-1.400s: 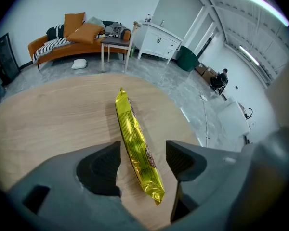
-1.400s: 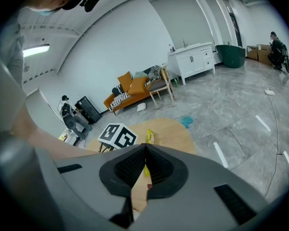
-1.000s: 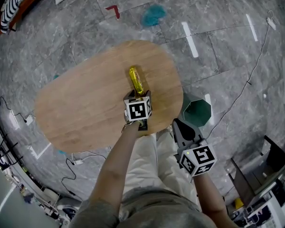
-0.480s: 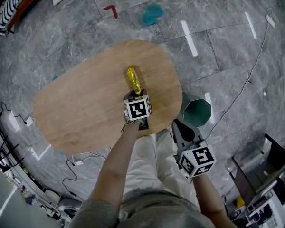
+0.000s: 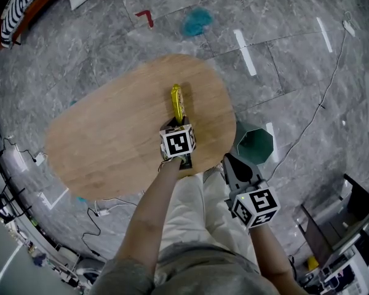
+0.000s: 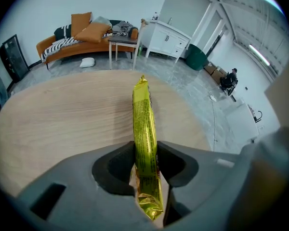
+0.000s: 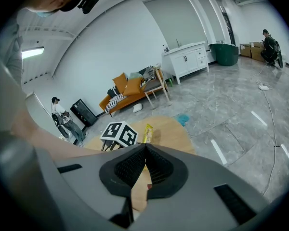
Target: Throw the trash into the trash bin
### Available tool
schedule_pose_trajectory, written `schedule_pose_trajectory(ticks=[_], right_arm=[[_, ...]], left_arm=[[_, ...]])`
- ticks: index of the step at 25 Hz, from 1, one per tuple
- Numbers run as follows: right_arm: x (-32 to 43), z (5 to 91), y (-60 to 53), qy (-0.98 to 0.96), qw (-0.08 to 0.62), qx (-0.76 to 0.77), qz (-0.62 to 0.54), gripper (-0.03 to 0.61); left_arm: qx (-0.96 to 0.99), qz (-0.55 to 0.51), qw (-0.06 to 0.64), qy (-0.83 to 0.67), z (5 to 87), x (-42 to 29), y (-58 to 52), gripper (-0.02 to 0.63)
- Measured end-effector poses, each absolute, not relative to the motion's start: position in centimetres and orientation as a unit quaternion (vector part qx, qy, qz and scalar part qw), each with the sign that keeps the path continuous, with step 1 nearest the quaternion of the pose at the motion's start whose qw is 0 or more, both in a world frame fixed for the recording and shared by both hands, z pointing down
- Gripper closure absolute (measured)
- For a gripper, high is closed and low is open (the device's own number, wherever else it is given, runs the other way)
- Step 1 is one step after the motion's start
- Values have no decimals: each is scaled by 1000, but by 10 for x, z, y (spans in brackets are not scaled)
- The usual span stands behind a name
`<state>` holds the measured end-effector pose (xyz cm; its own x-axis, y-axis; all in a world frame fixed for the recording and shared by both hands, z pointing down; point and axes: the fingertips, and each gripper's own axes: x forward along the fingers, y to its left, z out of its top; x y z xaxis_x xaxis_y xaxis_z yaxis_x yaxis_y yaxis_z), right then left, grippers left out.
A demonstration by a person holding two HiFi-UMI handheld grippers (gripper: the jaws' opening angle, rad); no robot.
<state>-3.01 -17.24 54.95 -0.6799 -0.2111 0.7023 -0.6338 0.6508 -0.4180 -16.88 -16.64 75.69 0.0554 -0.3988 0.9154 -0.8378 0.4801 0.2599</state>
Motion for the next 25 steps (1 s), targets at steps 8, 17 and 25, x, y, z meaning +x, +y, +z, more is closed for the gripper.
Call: schedule_pose_trajectory(ticks=[8,17,25], right_arm=[[-32,535,-172,-866,299,247,317,569],[-30,517,-169,-877,290,240,298,569],[-29,495,-168,-887,281,234,281,569]], left_arm=[[486,191,547,-654,736,-161,-165,476],[497,173,541,-656,704,-153,-159,477],[506,159,532,-660,672,-148,-155,482]])
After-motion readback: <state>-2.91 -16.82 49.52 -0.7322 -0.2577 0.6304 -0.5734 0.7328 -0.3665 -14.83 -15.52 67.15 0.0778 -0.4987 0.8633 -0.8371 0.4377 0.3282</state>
